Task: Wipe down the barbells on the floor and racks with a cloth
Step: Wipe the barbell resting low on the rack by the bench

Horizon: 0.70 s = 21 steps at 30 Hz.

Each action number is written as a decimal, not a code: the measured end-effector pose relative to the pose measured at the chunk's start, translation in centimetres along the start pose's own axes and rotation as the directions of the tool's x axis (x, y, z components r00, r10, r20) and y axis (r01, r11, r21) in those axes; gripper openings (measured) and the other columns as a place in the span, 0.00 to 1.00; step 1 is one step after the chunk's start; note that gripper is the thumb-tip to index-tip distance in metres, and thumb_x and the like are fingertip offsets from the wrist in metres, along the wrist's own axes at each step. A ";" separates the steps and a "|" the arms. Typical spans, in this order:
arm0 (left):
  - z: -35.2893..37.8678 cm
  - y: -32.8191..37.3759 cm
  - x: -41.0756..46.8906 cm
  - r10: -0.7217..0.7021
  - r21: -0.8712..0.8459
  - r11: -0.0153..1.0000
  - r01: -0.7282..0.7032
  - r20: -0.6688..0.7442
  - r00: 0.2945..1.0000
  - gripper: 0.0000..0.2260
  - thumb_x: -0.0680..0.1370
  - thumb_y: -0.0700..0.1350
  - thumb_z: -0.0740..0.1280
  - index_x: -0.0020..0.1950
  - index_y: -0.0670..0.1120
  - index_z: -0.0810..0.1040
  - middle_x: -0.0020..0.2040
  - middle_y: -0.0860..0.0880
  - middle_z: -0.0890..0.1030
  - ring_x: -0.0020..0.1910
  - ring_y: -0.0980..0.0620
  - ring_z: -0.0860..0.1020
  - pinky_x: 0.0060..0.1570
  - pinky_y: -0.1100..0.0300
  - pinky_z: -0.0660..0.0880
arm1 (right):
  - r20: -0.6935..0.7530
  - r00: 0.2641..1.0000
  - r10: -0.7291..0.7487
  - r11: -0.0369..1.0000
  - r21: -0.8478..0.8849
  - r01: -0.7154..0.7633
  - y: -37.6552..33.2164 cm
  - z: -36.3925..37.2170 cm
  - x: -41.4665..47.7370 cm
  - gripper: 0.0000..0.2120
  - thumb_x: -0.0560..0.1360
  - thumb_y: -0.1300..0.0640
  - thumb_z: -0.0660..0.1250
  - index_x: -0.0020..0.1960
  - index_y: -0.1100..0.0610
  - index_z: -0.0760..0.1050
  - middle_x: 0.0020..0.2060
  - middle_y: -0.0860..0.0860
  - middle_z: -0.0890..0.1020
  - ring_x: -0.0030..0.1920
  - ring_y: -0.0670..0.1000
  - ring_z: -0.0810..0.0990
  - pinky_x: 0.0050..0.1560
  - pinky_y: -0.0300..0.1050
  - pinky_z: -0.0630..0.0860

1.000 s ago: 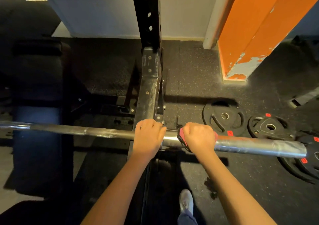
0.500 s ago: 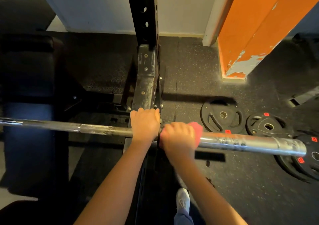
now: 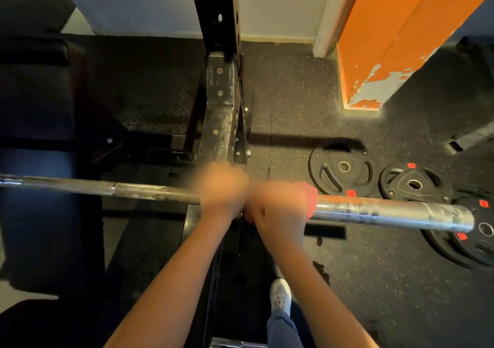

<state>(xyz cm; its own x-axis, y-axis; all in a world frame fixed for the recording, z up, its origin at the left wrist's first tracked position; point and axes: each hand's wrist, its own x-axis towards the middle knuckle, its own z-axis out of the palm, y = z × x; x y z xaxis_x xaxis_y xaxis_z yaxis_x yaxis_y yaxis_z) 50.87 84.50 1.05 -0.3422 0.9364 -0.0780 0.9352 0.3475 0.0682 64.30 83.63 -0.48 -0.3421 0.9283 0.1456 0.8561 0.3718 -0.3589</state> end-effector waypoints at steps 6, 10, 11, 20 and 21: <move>0.5 -0.2 0.7 0.004 -0.009 1.000 -0.004 -0.028 1.000 0.18 0.76 0.46 0.43 0.36 0.46 0.70 0.31 0.53 0.62 0.39 0.50 0.62 0.41 0.55 0.57 | 0.061 0.997 0.039 0.993 -0.110 -0.032 6.1 -2.0 -0.5 0.14 0.76 0.53 0.54 0.51 0.54 0.77 0.49 0.51 0.80 0.52 0.54 0.75 0.55 0.51 0.67; 0.6 -0.2 1.0 0.014 0.008 1.000 -0.013 -0.049 0.999 0.19 0.77 0.47 0.45 0.34 0.46 0.71 0.30 0.53 0.62 0.38 0.50 0.62 0.40 0.55 0.56 | -0.010 0.977 0.213 0.976 -0.039 -0.213 1.4 -0.5 0.1 0.17 0.77 0.51 0.53 0.52 0.55 0.80 0.52 0.52 0.82 0.56 0.56 0.76 0.63 0.56 0.67; 0.7 -0.1 1.1 0.009 -0.002 1.000 -0.009 -0.044 0.999 0.18 0.78 0.47 0.49 0.34 0.46 0.73 0.31 0.52 0.65 0.39 0.50 0.62 0.40 0.54 0.56 | -0.005 0.991 0.134 0.991 -0.010 -0.134 -0.1 -0.1 0.3 0.16 0.77 0.50 0.54 0.51 0.54 0.80 0.49 0.51 0.82 0.54 0.54 0.77 0.59 0.53 0.69; 0.6 -0.3 0.0 0.040 0.011 0.999 -0.040 -0.024 0.999 0.17 0.77 0.45 0.49 0.29 0.48 0.67 0.27 0.54 0.63 0.39 0.52 0.64 0.40 0.55 0.57 | -0.028 0.993 0.117 0.989 -0.090 -0.119 5.8 -1.8 -1.1 0.12 0.75 0.58 0.58 0.49 0.57 0.80 0.47 0.52 0.82 0.54 0.57 0.77 0.59 0.55 0.70; 0.6 -0.2 -0.2 0.043 0.033 0.999 -0.043 -0.022 0.999 0.17 0.77 0.45 0.49 0.30 0.48 0.68 0.28 0.54 0.63 0.38 0.52 0.63 0.40 0.55 0.57 | -0.051 0.983 0.174 0.980 -0.088 -0.178 4.8 -1.2 -0.7 0.12 0.74 0.58 0.58 0.47 0.58 0.80 0.46 0.53 0.82 0.52 0.58 0.78 0.58 0.56 0.71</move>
<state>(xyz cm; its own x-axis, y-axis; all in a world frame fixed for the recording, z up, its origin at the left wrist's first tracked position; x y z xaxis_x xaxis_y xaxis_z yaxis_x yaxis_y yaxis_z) 50.77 84.23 0.46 -0.3033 0.9514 -0.0530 0.9514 0.3055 0.0390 69.11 84.70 -1.16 -0.1680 0.9775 0.1277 0.9339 0.1993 -0.2967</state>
